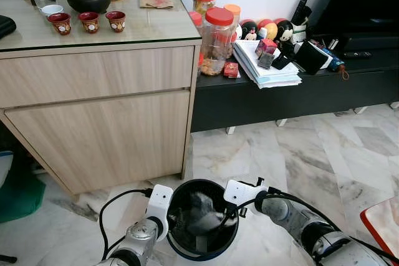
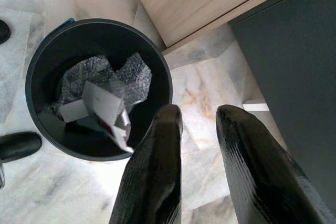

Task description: Picking trash to rubbish bin

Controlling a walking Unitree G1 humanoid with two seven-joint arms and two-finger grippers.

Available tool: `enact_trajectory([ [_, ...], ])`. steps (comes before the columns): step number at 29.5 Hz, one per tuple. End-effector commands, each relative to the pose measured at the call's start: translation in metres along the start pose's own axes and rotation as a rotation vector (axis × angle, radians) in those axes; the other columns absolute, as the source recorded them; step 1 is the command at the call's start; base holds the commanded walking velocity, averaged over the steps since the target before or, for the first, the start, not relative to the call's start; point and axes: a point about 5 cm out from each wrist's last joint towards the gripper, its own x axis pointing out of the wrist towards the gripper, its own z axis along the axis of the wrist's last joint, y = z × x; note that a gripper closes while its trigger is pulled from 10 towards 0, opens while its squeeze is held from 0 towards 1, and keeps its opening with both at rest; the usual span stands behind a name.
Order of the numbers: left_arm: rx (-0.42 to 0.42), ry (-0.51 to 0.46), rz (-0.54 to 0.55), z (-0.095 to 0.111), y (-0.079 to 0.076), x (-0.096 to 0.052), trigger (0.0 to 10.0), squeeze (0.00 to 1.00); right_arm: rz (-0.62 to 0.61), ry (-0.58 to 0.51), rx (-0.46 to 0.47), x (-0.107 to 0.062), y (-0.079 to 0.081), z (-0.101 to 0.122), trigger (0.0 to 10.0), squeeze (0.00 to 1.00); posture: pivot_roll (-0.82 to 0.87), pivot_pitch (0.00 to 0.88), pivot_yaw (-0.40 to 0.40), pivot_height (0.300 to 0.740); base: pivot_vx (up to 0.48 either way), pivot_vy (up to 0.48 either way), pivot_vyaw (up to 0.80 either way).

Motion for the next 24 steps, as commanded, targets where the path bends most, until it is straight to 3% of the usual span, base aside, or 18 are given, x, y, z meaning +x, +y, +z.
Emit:
enact_trajectory([
  [1,-0.007,-0.010,-0.007,0.003,-0.003,0.001,10.0,0.00,-0.029,-0.002,0.038,-0.002,-0.005,-0.002,10.0,0.00,0.00,0.090,-0.145,0.740,0.000,0.000,0.00],
  [2,-0.007,-0.010,-0.006,0.003,-0.003,0.001,10.0,0.00,-0.063,-0.005,0.107,-0.002,-0.008,-0.003,10.0,0.00,0.00,0.089,-0.146,0.740,0.000,0.000,0.00],
  [4,-0.007,-0.010,-0.006,0.003,-0.003,0.001,10.0,0.00,-0.076,-0.006,0.134,-0.003,-0.008,-0.004,10.0,0.00,0.00,0.089,-0.146,0.740,0.000,0.000,0.00],
  [5,-0.006,-0.010,-0.004,0.003,-0.003,0.001,10.0,0.00,-0.135,-0.018,0.296,-0.003,-0.011,-0.006,10.0,0.00,0.00,0.088,-0.147,0.740,0.000,0.000,0.00],
  [6,-0.006,-0.010,-0.004,0.003,-0.003,0.001,10.0,0.00,-0.135,-0.018,0.296,-0.003,-0.011,-0.006,10.0,0.00,0.00,0.088,-0.147,0.740,0.000,0.000,0.00],
  [7,-0.005,-0.010,-0.003,0.003,-0.003,0.001,10.0,0.00,-0.162,-0.019,0.377,-0.004,-0.013,-0.008,10.0,0.00,0.01,0.088,-0.148,0.740,0.000,0.000,0.00],
  [11,0.001,-0.010,0.033,0.003,0.001,0.001,10.0,0.00,-0.312,0.062,0.899,-0.015,-0.011,-0.041,10.0,0.00,0.01,0.087,-0.146,0.740,0.000,0.000,0.00],
  [13,-0.009,-0.010,0.050,0.003,0.004,0.000,10.0,0.00,-0.327,0.105,1.042,-0.020,-0.001,-0.055,10.0,0.00,0.01,0.087,-0.146,0.740,0.000,0.000,0.00],
  [15,-0.021,-0.008,0.064,0.002,0.008,0.000,10.0,0.00,-0.330,0.152,1.143,-0.026,0.012,-0.069,10.0,0.00,0.00,0.083,-0.144,0.740,0.000,0.000,0.00],
  [24,-0.021,-0.005,0.068,0.002,0.009,-0.001,10.0,0.00,-0.374,0.276,1.288,-0.039,0.045,-0.094,10.0,0.00,0.00,0.079,-0.142,0.740,0.000,0.000,0.00],
])
